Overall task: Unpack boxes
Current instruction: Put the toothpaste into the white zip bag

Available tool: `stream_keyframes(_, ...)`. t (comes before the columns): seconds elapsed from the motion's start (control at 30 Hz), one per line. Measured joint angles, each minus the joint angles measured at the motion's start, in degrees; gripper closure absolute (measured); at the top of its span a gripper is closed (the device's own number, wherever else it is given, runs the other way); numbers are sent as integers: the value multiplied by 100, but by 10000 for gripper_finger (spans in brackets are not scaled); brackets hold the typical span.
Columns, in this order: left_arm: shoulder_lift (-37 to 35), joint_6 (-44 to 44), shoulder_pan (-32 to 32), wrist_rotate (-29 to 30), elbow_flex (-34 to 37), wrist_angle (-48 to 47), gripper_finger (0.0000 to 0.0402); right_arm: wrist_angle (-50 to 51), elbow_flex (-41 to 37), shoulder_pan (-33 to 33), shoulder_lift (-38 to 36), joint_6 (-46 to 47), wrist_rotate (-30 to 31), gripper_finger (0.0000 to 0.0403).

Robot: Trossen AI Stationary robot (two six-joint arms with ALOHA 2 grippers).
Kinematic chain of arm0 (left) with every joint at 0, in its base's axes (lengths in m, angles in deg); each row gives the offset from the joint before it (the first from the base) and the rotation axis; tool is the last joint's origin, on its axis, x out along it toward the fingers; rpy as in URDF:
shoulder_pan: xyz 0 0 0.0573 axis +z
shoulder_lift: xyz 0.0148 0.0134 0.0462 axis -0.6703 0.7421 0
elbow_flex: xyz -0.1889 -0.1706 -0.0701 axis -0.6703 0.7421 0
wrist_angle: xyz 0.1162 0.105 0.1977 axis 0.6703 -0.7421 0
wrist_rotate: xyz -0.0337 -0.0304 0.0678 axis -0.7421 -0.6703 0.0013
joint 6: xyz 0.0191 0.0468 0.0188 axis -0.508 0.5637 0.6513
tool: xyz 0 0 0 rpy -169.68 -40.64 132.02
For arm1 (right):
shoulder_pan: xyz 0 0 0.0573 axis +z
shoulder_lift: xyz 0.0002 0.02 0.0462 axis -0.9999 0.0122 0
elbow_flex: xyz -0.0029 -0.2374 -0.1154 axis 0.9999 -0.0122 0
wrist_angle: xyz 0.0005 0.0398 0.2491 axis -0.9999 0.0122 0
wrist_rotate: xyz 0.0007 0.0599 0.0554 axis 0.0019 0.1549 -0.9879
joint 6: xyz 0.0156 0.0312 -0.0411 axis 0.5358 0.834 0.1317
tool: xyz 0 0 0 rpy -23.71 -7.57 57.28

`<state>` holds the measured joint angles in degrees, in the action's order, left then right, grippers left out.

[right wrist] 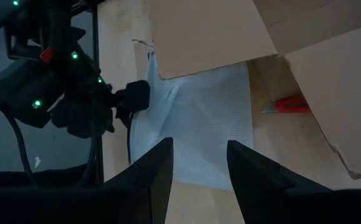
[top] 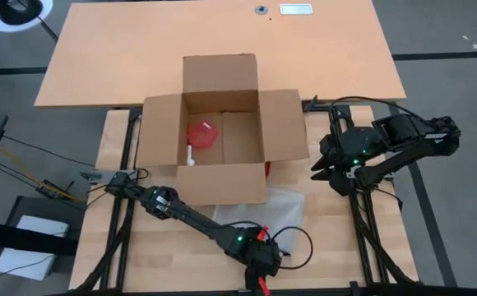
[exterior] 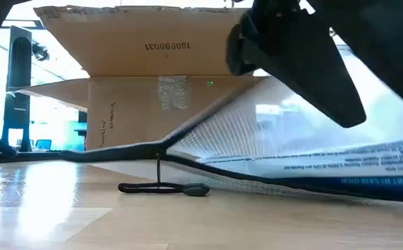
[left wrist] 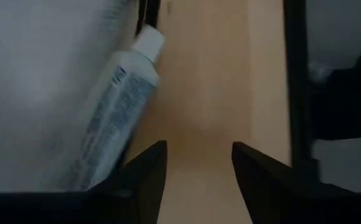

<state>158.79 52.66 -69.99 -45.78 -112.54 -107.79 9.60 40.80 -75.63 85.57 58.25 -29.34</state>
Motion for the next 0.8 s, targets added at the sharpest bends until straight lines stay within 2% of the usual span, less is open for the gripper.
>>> stream_keyframes(0.2, -107, -911, -319, -113, 7, -142, 208, -144, 0, 581, 11, 235, 6, 250)
stream_keyframes(0.37, -458, -1680, -704, 141, 2, -361, 208, -519, 2, 1399, 328, 513, 432, 257)
stream_keyframes(0.6, -1105, -2661, -1235, 1055, 0, -1208, 218, -916, 2, 2324, 1454, 910, 919, 272)
stream_keyframes(0.7, -1289, -3048, -1497, 1374, 0, -1758, 223, -967, 2, 2498, 2057, 1357, 1141, 274)
stream_keyframes(0.8, -1510, -3225, -1735, 1552, 2, -2100, 227, -1139, 2, 2533, 2714, 2024, 1108, 274)
